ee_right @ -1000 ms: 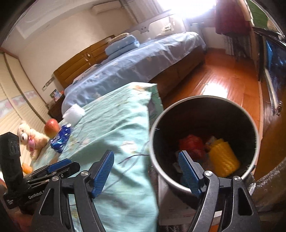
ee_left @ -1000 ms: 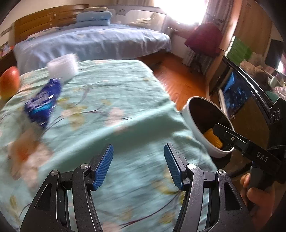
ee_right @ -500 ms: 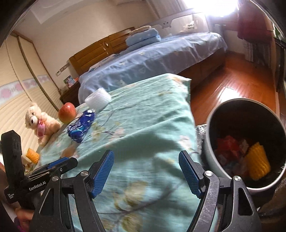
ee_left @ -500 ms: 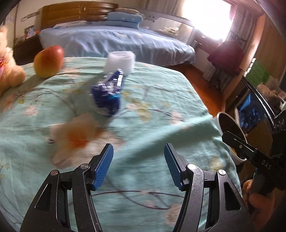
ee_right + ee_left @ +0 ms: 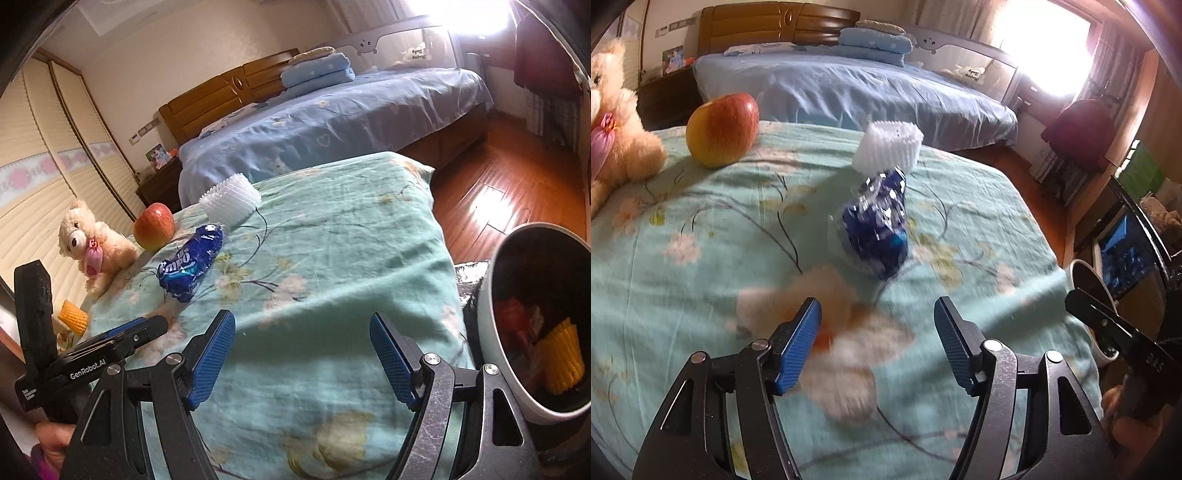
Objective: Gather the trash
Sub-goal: 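Move both grippers over the bed toward the blue snack pack and white foam net, then grasp the blue snack pack with the left gripper while the right gripper grasps the white foam net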
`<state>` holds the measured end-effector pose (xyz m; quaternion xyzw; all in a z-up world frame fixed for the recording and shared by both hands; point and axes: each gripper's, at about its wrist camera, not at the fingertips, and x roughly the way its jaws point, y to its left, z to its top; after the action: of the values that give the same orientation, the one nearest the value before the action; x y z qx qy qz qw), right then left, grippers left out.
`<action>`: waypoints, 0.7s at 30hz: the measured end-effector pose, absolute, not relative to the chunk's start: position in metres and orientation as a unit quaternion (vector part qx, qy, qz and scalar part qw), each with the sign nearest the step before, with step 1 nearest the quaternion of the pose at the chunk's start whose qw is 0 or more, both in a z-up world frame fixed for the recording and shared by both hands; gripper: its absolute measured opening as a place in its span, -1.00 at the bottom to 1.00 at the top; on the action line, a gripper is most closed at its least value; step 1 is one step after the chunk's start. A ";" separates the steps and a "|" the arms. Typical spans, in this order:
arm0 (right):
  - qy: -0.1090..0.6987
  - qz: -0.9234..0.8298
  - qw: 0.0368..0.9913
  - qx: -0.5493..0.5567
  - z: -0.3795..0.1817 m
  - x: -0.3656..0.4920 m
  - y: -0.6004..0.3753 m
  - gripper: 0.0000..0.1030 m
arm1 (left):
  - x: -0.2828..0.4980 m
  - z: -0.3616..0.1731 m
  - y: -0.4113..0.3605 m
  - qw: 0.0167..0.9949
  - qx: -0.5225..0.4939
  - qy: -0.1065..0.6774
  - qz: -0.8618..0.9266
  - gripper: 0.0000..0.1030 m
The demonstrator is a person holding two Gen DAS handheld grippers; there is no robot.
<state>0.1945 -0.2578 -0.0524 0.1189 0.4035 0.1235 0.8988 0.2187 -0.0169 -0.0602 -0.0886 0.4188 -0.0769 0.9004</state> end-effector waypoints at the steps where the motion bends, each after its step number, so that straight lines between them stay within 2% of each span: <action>1: 0.404 0.125 0.899 0.118 -0.052 0.196 -0.257 0.49 | 0.224 -0.060 -0.016 0.900 -0.089 0.420 -0.076 0.28; 10: 0.404 0.135 0.897 0.117 -0.053 0.224 -0.246 0.49 | 0.261 -0.063 -0.017 0.903 -0.082 0.416 -0.067 0.28; 12: 0.405 0.138 0.896 0.117 -0.055 0.230 -0.243 0.49 | 0.265 -0.065 -0.022 0.905 -0.067 0.415 -0.068 0.05; 13: 0.405 0.139 0.896 0.117 -0.056 0.232 -0.242 0.49 | 0.267 -0.067 -0.025 0.903 -0.061 0.419 -0.074 -0.30; 14: 0.407 0.141 0.895 0.117 -0.057 0.235 -0.240 0.49 | 0.267 -0.069 -0.025 0.901 -0.060 0.423 -0.079 -0.43; 21: 0.415 0.157 0.888 0.119 -0.065 0.254 -0.221 0.49 | 0.252 -0.065 0.013 0.907 -0.089 0.407 -0.057 -0.49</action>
<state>0.2545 -0.2209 -0.0652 0.1188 0.4150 0.1572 0.8882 0.2518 0.0127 -0.0653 -0.0893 0.4073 -0.0571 0.9071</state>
